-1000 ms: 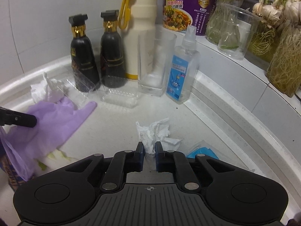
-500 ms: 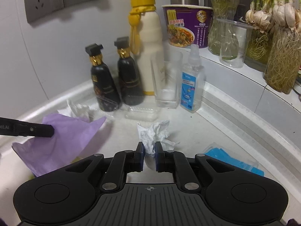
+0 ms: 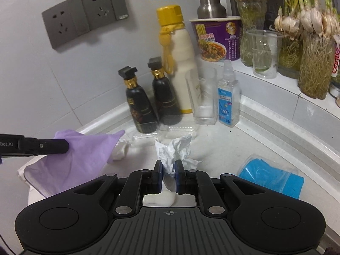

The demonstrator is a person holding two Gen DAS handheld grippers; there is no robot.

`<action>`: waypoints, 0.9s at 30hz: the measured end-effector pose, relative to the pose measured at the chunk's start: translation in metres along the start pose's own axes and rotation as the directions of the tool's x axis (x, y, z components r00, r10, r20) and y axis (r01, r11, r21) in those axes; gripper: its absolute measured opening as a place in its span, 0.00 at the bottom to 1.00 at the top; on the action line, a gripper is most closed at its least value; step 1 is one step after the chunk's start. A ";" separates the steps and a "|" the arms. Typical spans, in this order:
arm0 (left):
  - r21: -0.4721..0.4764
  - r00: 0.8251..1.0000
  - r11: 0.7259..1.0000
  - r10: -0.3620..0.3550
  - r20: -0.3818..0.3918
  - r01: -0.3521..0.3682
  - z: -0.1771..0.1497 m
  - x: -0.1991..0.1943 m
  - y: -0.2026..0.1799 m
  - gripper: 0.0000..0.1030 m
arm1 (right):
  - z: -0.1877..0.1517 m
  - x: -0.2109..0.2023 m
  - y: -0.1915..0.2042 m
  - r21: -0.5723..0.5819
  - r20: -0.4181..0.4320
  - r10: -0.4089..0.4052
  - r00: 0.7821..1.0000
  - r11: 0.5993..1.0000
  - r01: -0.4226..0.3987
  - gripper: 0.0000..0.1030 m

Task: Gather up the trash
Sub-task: 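Carry the purple glove and white tissue with both grippers over the bin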

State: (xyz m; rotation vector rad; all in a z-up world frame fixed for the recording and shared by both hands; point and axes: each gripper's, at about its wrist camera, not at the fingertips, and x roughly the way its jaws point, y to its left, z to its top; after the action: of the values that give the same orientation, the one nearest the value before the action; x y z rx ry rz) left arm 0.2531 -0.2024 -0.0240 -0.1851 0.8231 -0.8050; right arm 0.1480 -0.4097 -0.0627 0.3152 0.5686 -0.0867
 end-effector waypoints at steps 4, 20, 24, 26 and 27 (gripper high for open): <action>0.000 1.000 1.000 -0.019 0.018 0.019 -0.002 -0.015 -0.003 0.00 | 0.000 -0.012 0.009 -0.003 0.007 0.015 1.000 1.000 -0.015 0.08; -0.064 0.998 0.998 -0.025 0.055 0.029 -0.034 -0.085 0.010 0.00 | -0.025 -0.051 0.052 0.000 -0.021 0.077 0.997 0.997 -0.078 0.08; -0.096 0.998 0.995 -0.009 0.056 0.015 -0.045 -0.099 0.021 0.00 | -0.037 -0.056 0.064 0.022 -0.045 0.096 0.994 0.995 -0.095 0.08; -0.112 0.998 0.994 -0.004 0.056 0.010 -0.051 -0.106 0.026 0.00 | -0.043 -0.059 0.070 0.033 -0.059 0.107 0.992 0.994 -0.105 0.08; -0.120 0.998 0.993 -0.002 0.057 0.009 -0.054 -0.110 0.029 0.00 | -0.047 -0.060 0.073 0.034 -0.066 0.111 0.992 0.993 -0.109 0.08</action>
State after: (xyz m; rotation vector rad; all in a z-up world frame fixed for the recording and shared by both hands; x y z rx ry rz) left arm 0.1857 -0.0972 -0.0095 -0.3163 0.8184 -0.7527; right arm 0.0856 -0.3255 -0.0479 0.3796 0.6167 0.0219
